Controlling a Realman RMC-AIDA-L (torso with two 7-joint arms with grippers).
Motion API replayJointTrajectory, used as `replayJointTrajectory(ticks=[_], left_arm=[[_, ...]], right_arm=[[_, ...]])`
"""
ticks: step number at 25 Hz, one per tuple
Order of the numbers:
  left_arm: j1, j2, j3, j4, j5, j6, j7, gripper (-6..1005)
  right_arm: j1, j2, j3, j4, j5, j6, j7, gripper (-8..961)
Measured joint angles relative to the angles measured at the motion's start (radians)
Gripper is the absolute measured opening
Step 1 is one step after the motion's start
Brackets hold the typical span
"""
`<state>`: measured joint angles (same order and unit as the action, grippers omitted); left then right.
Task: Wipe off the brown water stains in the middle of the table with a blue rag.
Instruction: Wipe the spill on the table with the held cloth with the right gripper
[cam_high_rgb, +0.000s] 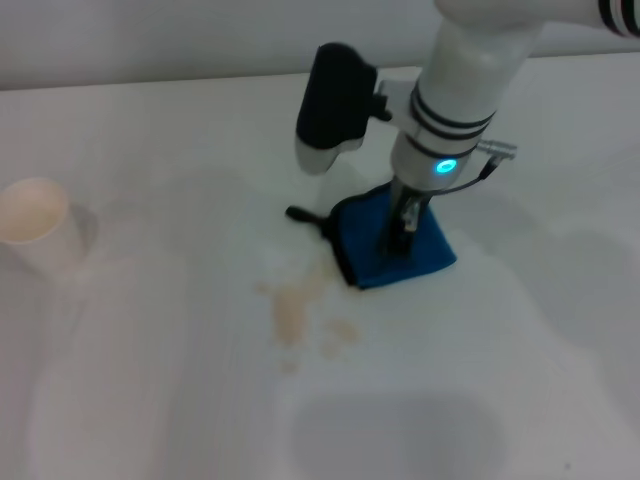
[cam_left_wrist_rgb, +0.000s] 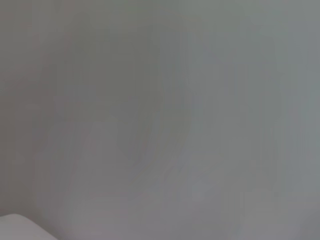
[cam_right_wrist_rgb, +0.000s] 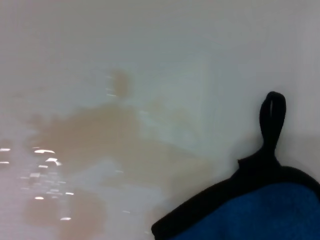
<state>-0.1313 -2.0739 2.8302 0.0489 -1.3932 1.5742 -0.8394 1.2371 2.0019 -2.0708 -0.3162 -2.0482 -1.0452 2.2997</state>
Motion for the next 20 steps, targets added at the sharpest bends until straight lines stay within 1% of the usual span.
replayJointTrajectory(ticks=[7,11,12,13,17,20], left_arm=[[-0.007,0.0,0.0,-0.001,0.0,0.0,-0.003,891],[-0.007,0.0,0.0,-0.002,0.0,0.0,-0.003,891],[-0.008,0.0,0.0,-0.001,0.0,0.0,-0.003,891],[-0.008,0.0,0.0,-0.001,0.0,0.0,-0.003,891],[-0.013,0.0,0.0,-0.001,0.0,0.0,-0.003,891],[-0.019,0.0,0.0,0.0,0.0,-0.001,-0.003,891]], right_arm=[[-0.058,0.01,0.003,-0.131,-0.027,-0.048,-0.002,16],[-0.11,0.012,0.001,-0.244,-0.028,-0.091,-0.006,15],[-0.135,0.016,-0.002,-0.3,-0.028,-0.125,-0.019,15],[-0.135,0.016,-0.002,-0.3,-0.028,-0.125,-0.019,15],[-0.17,0.023,-0.003,-0.385,-0.025,-0.183,-0.05,15],[-0.182,0.025,-0.004,-0.419,-0.015,-0.221,-0.084,15]])
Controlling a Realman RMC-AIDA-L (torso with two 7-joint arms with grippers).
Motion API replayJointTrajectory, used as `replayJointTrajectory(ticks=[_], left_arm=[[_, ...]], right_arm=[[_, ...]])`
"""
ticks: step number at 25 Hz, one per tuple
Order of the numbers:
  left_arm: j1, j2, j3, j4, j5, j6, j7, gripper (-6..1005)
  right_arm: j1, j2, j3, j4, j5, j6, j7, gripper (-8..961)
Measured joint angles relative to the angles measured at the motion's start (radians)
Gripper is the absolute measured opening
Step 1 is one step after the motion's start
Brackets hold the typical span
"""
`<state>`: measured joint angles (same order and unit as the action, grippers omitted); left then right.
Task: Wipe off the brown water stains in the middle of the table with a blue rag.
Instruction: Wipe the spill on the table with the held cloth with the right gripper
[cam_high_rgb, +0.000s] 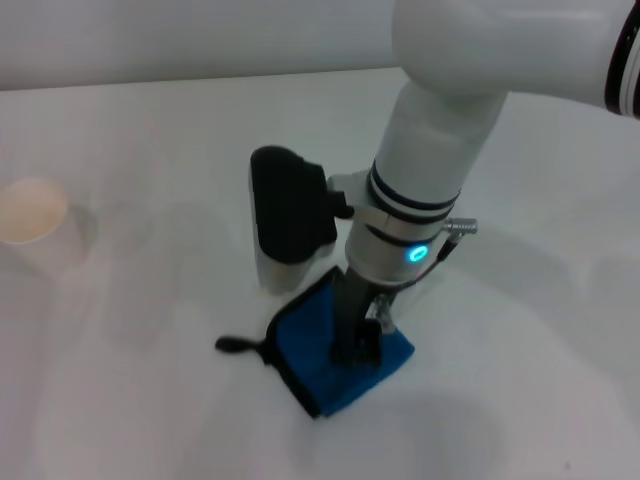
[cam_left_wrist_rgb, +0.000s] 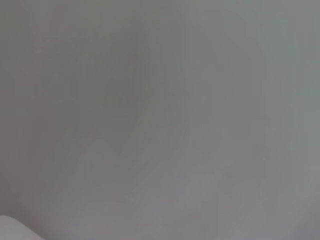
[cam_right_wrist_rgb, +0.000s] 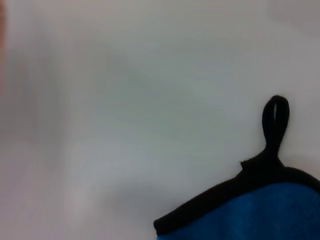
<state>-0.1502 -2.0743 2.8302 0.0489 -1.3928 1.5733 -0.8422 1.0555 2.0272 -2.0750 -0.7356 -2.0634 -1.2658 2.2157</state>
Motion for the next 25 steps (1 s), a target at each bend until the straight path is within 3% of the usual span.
replayJointTrajectory(ticks=[5,15,25], left_arm=[[-0.007,-0.001,0.0,0.003,0.0,-0.002,0.0,892],[-0.009,-0.001,0.0,0.005,0.0,-0.004,0.0,891],[-0.02,-0.001,0.0,0.002,0.0,-0.006,0.0,892]], right_arm=[[-0.033,0.001,-0.004,-0.04,0.048,-0.01,-0.072,15],[-0.062,0.001,-0.077,-0.044,0.073,0.158,-0.085,15],[-0.056,0.001,-0.067,0.038,0.069,0.331,-0.061,14]])
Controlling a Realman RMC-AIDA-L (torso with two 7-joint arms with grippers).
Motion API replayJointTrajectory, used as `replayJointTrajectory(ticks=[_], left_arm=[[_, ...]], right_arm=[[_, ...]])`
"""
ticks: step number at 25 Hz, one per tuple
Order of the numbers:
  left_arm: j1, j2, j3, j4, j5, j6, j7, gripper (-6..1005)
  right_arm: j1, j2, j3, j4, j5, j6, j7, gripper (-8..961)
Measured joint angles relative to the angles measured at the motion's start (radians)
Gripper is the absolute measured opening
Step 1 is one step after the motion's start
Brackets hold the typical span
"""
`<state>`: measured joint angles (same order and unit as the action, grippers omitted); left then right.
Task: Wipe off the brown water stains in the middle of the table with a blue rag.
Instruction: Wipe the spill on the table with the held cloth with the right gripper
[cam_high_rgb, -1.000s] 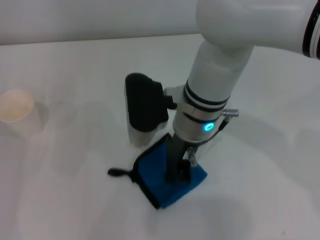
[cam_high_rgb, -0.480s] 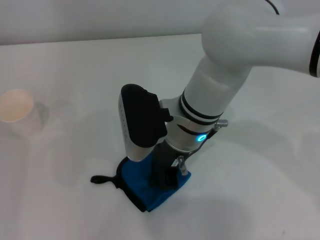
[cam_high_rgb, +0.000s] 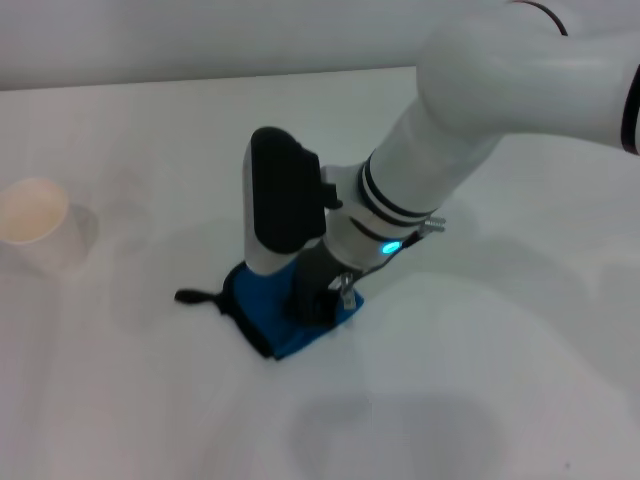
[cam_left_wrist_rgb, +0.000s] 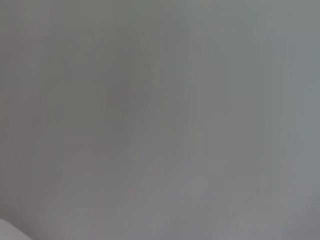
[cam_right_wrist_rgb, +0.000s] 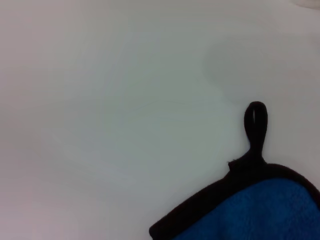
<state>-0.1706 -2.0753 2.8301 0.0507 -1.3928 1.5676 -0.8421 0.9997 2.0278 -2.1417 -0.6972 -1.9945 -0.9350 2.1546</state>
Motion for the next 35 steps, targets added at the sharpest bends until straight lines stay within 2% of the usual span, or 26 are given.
replayJointTrajectory(ticks=[6,10,14,19,23,30,35], left_arm=[[-0.001,0.001,0.0,-0.002,0.0,0.001,-0.007,892],[0.003,0.001,0.0,-0.003,0.0,0.003,-0.01,892],[0.005,0.001,0.0,-0.003,0.0,0.003,-0.01,891],[0.006,0.002,0.0,-0.003,0.0,0.005,-0.011,891],[0.006,0.003,0.0,-0.005,0.0,0.005,-0.011,891],[0.0,0.003,0.0,-0.017,-0.005,0.006,-0.025,892],[0.004,0.003,0.0,-0.017,-0.015,0.006,-0.026,891]], right_arm=[[0.022,-0.003,0.071,0.089,-0.078,0.056,0.028,13],[0.016,-0.008,0.152,0.108,-0.142,0.053,0.028,9],[0.013,-0.011,0.191,0.108,-0.17,0.027,0.027,10],[0.003,-0.01,0.194,0.061,-0.168,-0.079,0.004,9],[-0.043,-0.002,0.193,-0.051,-0.156,-0.186,-0.04,9],[-0.059,0.0,0.186,-0.127,-0.05,-0.41,-0.155,10],[-0.061,-0.002,0.188,-0.116,-0.054,-0.418,-0.162,10]])
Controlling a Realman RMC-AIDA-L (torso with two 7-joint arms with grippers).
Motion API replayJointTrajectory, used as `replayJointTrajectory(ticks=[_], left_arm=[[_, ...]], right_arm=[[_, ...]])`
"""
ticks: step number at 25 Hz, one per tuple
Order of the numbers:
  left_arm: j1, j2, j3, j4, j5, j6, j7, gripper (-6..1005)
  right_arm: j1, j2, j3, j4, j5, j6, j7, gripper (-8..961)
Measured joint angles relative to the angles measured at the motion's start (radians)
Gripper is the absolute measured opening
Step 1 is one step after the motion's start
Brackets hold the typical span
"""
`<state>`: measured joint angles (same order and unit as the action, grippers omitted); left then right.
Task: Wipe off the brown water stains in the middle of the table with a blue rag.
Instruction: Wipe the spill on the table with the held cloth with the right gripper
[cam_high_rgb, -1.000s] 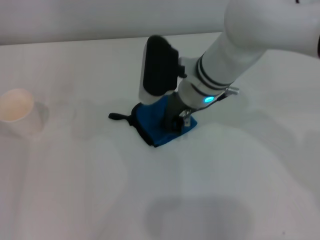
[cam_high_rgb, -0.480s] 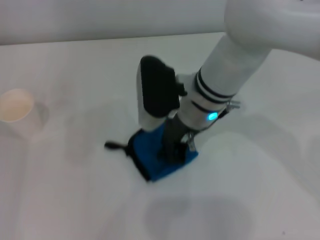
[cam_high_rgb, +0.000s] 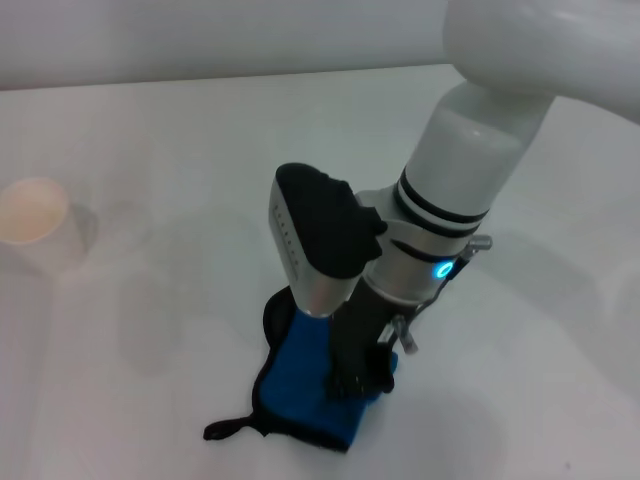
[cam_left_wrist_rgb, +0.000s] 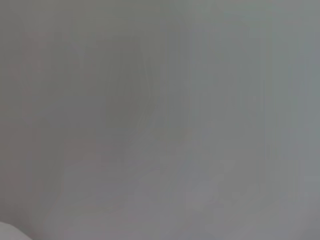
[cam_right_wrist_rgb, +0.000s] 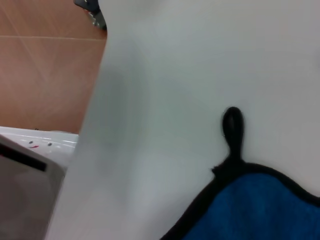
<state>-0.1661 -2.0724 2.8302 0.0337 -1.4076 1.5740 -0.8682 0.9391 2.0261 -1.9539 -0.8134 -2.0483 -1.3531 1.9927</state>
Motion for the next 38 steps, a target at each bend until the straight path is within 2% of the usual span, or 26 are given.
replayJointTrajectory(ticks=[3,9,23,38], left_arm=[[-0.001,0.0,0.0,0.0,0.0,0.0,0.0,892],[-0.008,0.0,0.0,0.0,-0.001,0.0,0.0,891],[-0.013,-0.002,0.0,0.0,-0.001,0.0,-0.012,892],[-0.016,-0.001,0.0,0.0,-0.011,0.0,-0.012,891]], right_arm=[[-0.001,-0.007,0.015,0.029,-0.018,0.06,0.003,10],[-0.012,-0.007,0.109,0.071,-0.094,0.15,0.007,10],[-0.018,-0.012,0.133,0.115,-0.236,0.296,0.108,9],[-0.023,-0.021,0.44,0.171,-0.39,0.373,0.113,9]])
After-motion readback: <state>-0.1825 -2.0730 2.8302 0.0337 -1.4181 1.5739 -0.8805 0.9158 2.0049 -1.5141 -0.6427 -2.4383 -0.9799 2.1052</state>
